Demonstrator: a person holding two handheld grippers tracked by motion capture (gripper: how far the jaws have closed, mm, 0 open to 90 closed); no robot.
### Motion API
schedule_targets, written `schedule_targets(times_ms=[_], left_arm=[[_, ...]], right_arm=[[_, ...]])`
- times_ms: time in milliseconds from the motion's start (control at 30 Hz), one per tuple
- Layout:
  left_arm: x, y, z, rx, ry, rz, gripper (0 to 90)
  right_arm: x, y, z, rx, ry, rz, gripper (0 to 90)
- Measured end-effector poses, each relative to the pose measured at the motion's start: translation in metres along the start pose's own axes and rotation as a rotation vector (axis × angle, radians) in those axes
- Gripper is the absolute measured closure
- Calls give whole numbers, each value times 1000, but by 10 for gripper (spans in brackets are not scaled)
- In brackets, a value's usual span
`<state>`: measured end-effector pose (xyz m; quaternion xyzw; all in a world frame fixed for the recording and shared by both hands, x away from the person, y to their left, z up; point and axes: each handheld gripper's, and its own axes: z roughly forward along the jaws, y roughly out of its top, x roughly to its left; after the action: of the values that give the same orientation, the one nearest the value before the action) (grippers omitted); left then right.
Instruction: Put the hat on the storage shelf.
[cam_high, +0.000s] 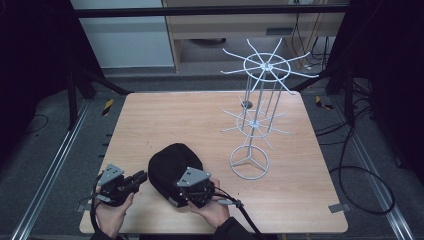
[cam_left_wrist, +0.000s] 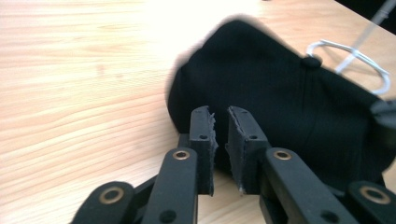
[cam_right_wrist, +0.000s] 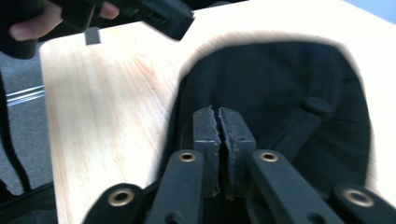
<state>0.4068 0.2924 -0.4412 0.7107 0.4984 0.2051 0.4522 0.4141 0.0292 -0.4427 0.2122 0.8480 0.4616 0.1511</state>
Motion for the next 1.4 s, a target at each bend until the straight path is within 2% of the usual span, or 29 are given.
schedule_targets(times_ms=[33, 67, 100, 267, 300, 333, 367, 400, 433, 467, 533, 567, 600, 633, 667, 767, 800, 867, 900, 933, 967, 1033, 1067, 1100, 1200, 1233, 1267, 1300, 1400], left_arm=[[5, 0, -2, -10, 16, -17, 770], [5, 0, -2, -10, 16, -17, 760], [8, 1, -4, -18, 23, -25, 748], [9, 2, -6, -34, 20, -21, 693], [7, 4, -5, -38, 20, -10, 677], [7, 4, -5, -38, 20, -10, 665], [4, 5, -4, -42, 13, 0, 653], [4, 5, -4, -42, 13, 0, 640], [2, 6, -3, -41, 10, 6, 625], [0, 7, -2, -40, 3, 10, 625], [-4, 9, 1, -38, -5, 19, 600], [-9, 11, 4, -30, -17, 25, 570], [-9, 11, 4, -30, -17, 25, 554], [-15, 13, 8, -23, -25, 36, 540], [-15, 13, 8, -23, -25, 36, 529], [-26, 19, 15, -3, -35, 56, 489], [-26, 19, 15, -3, -35, 56, 482], [-31, 22, 19, 7, -32, 69, 473], [-36, 24, 21, 10, -30, 83, 458], [-36, 24, 21, 10, -30, 83, 449], [-39, 27, 24, 15, -30, 89, 442], [-42, 29, 25, 19, -32, 91, 430], [-43, 30, 27, 24, -32, 94, 430], [-47, 32, 30, 32, -32, 100, 421], [-51, 33, 34, 44, -32, 105, 401], [-55, 34, 39, 51, -31, 107, 395], [-55, 34, 39, 51, -31, 107, 391], [-58, 36, 43, 65, -24, 116, 385], [-61, 37, 47, 67, -24, 110, 372]], right_arm=[[3, 1, 5, -4, 3, -8, 789], [3, 1, 5, -4, 3, -8, 789], [4, 1, 5, -19, 11, -8, 743], [-2, 1, -12, -75, -10, 12, 660], [-9, -1, -24, -95, -34, 28, 632], [-9, -1, -24, -95, -34, 28, 632], [-17, -4, -37, -114, -60, 51, 605], [-17, -4, -37, -114, -60, 51, 605], [-26, -9, -51, -122, -81, 75, 581], [-26, -9, -51, -122, -81, 75, 581], [-35, -17, -63, -125, -107, 100, 566], [-43, -26, -74, -124, -129, 130, 552], [-43, -26, -74, -124, -129, 130, 552], [-50, -36, -85, -122, -151, 153, 541], [-50, -36, -85, -122, -151, 153, 541], [-61, -60, -104, -103, -196, 188, 522], [-61, -60, -104, -103, -196, 188, 522], [-66, -71, -113, -95, -222, 214, 503], [-72, -83, -123, -89, -246, 227, 496], [-72, -83, -123, -89, -246, 227, 496], [-76, -94, -132, -79, -269, 248, 492], [-81, -103, -141, -75, -293, 271, 486], [-81, -103, -141, -75, -293, 271, 486], [-87, -112, -149, -72, -319, 288, 477], [-93, -118, -156, -74, -344, 311, 463], [-99, -124, -163, -74, -374, 327, 436], [-99, -124, -163, -74, -374, 327, 436], [-104, -130, -168, -73, -406, 346, 412], [-110, -136, -173, -70, -434, 360, 395]])
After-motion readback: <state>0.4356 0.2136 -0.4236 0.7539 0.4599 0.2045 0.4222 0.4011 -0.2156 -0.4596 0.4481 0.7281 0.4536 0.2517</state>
